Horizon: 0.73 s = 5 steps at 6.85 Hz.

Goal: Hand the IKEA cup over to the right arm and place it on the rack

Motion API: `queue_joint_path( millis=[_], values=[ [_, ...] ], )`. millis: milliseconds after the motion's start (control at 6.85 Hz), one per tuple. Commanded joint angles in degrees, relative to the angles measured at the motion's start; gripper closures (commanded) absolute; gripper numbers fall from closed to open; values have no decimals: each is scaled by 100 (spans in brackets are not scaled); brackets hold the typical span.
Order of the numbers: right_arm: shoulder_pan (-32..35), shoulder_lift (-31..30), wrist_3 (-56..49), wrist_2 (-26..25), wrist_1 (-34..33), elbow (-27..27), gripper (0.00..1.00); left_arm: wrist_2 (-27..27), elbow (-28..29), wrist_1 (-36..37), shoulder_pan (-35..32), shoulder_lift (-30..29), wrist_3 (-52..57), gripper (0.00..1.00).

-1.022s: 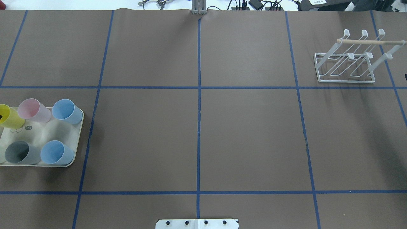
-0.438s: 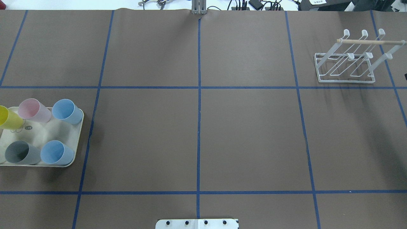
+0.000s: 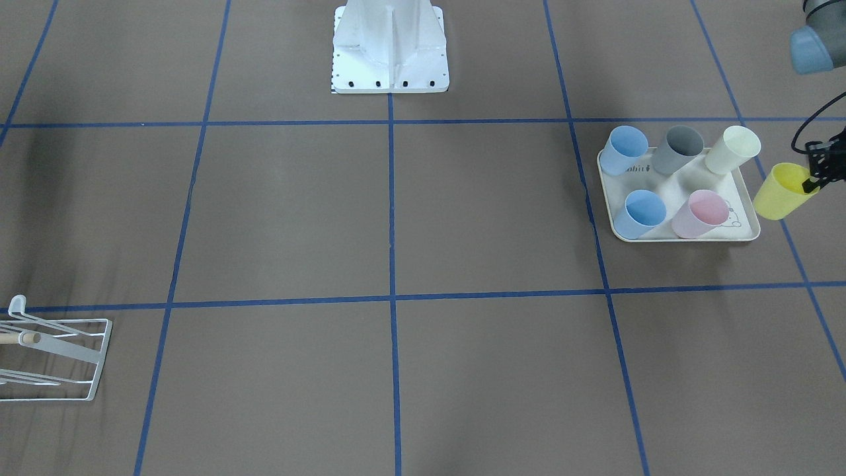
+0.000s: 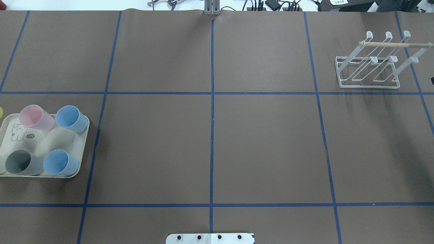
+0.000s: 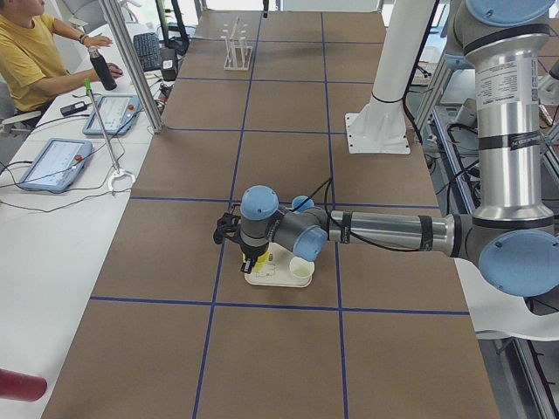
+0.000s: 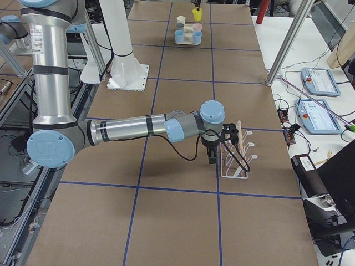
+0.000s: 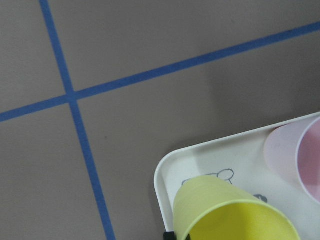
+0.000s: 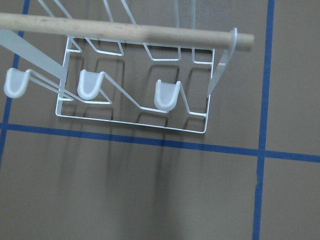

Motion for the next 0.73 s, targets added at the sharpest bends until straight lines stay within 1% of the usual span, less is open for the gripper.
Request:
queue_joint_path(
  millis=[0,146,292,438,584],
  values=[
    [-7,27,236,301,3,181,1,166,-645,8,-108,-90,-1135,100],
    [-51,54,281,835,3,269,1,97,-803,-149,-99,-466,-2206,100],
    [-155,176,386,1240,11,296,1,-287,-866,-333,-56,-722,-2661,100],
    [-226,229,509,1453,159,323,1,-726,-866,-492,-20,-1029,-3205,100],
    [-279,343,1102,1490,518,288,1,-800,-875,-1007,224,-1206,-4211,100]
  ],
)
